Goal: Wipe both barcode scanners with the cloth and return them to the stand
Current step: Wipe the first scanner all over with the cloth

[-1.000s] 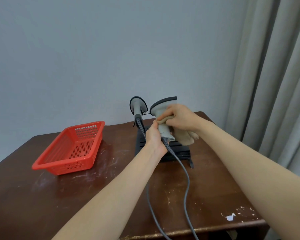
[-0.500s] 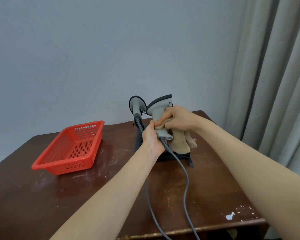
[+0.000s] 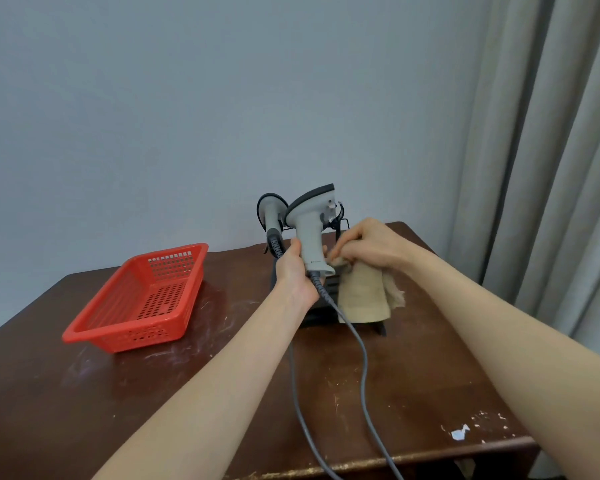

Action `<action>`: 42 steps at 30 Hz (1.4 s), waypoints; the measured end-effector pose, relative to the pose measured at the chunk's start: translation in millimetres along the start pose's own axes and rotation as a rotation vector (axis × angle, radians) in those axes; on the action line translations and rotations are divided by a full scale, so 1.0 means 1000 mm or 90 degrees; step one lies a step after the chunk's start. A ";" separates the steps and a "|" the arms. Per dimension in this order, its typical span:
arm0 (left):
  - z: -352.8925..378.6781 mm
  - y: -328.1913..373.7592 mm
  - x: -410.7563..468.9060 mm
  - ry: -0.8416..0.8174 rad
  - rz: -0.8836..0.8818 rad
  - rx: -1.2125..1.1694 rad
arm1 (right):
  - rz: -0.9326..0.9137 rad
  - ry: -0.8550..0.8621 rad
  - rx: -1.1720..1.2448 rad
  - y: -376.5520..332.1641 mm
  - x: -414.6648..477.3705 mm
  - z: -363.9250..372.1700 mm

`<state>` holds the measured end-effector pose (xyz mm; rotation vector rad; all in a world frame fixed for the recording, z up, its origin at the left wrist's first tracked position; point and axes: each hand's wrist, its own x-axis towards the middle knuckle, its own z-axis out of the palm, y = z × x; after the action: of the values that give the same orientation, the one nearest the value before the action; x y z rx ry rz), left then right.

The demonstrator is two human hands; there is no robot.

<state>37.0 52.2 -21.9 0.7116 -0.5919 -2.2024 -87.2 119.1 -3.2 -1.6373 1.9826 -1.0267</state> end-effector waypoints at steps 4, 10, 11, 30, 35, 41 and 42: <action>-0.002 0.000 0.002 0.011 -0.007 -0.050 | 0.085 0.203 -0.062 0.014 0.002 -0.004; 0.000 -0.010 -0.001 0.015 -0.037 -0.016 | -0.107 0.317 0.084 -0.013 0.012 0.001; 0.001 -0.011 -0.001 0.017 -0.038 0.000 | -0.117 0.300 0.067 -0.016 0.012 0.003; -0.003 -0.016 0.010 0.021 -0.042 0.103 | -0.067 0.000 0.086 -0.017 0.000 0.005; 0.003 -0.018 0.008 0.027 -0.035 0.120 | -0.058 0.183 0.083 -0.011 0.015 0.007; -0.004 -0.014 0.014 0.046 -0.003 0.149 | -0.020 -0.057 0.142 -0.018 0.000 0.003; -0.006 -0.014 0.015 0.047 -0.004 0.153 | 0.008 -0.093 0.094 -0.015 -0.001 0.000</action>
<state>25.3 48.5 -38.9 0.9158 -0.8255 -2.1211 -76.8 119.0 7.5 -1.5723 1.7774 -0.9934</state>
